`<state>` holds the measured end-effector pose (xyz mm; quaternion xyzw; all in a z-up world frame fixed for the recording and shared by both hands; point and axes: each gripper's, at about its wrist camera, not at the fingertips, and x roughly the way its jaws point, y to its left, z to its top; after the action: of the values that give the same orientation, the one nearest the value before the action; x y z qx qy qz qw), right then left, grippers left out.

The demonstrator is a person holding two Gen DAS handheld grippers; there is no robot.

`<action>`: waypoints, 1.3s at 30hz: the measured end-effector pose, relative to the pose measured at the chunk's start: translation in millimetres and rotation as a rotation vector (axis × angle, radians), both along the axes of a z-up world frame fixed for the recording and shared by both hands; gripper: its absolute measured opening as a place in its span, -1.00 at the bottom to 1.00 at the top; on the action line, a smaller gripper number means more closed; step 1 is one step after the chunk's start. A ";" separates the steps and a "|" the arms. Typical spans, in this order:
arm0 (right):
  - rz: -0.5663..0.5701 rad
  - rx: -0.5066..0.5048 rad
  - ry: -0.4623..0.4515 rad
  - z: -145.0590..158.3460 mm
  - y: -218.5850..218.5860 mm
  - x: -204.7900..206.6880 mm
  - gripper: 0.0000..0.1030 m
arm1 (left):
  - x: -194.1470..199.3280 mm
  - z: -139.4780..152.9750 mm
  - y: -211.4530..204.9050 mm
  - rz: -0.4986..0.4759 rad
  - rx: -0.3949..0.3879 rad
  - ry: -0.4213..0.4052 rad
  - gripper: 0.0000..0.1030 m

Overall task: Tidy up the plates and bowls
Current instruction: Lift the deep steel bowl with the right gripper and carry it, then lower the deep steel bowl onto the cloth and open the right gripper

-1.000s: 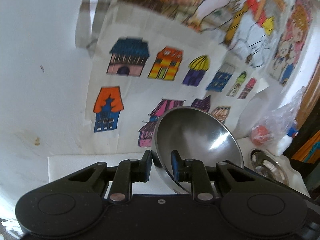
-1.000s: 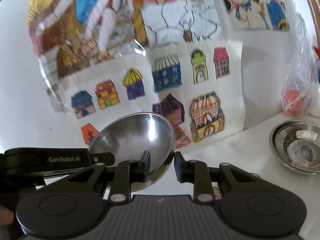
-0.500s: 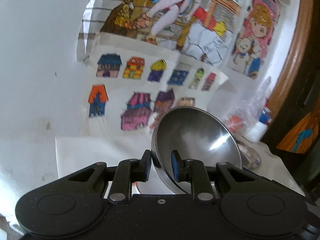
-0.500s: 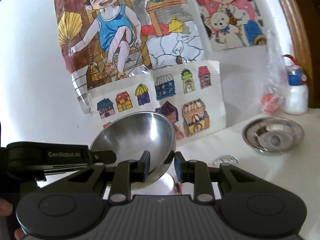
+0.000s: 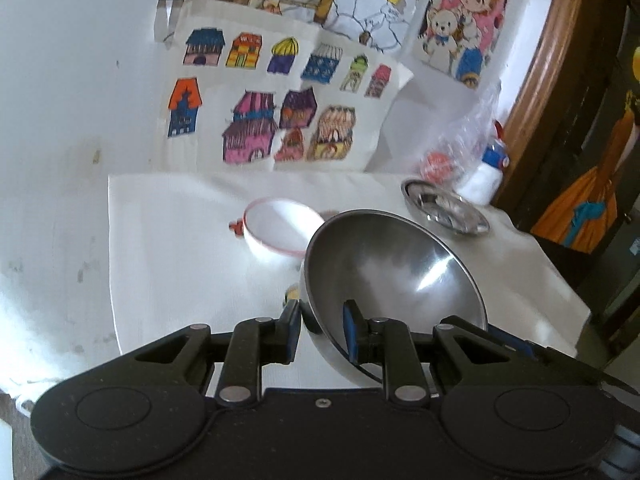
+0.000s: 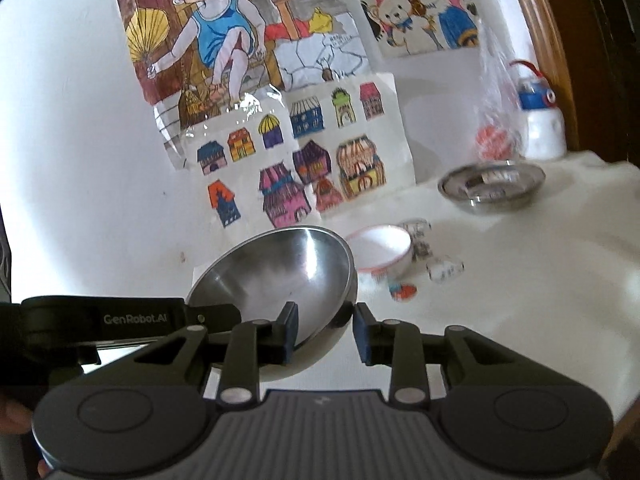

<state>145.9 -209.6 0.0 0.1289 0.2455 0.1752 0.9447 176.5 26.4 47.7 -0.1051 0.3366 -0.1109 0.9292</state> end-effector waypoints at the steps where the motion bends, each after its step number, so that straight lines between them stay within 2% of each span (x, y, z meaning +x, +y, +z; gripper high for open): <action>1: 0.001 0.006 0.009 -1.9 -2.0 -4.2 -0.33 | -3.7 -1.4 0.2 -0.004 0.000 0.007 -0.54; 9: 0.023 0.009 0.079 -11.3 -7.0 -26.6 -0.33 | -30.9 -15.4 4.9 -0.021 0.004 0.078 -0.50; 20: 0.044 -0.003 0.166 -18.6 -2.3 -31.5 -0.32 | -37.7 -33.7 13.2 -0.030 0.010 0.216 -0.48; 31: 0.036 0.028 0.187 -24.5 -5.7 -22.9 -0.25 | -36.1 -33.3 13.0 -0.039 0.012 0.201 -0.47; 36: 0.037 0.046 0.181 -25.6 -8.9 -22.4 -0.20 | -37.0 -34.6 17.7 -0.043 -0.016 0.193 -0.45; 39: 0.025 0.035 0.164 -24.5 -9.7 -24.2 -0.05 | -39.0 -34.7 23.1 -0.032 -0.032 0.181 -0.39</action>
<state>121.8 -219.3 -24.5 0.1563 0.3205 0.1800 0.9168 137.5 49.5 13.0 -0.1241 0.4192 -0.1209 0.8912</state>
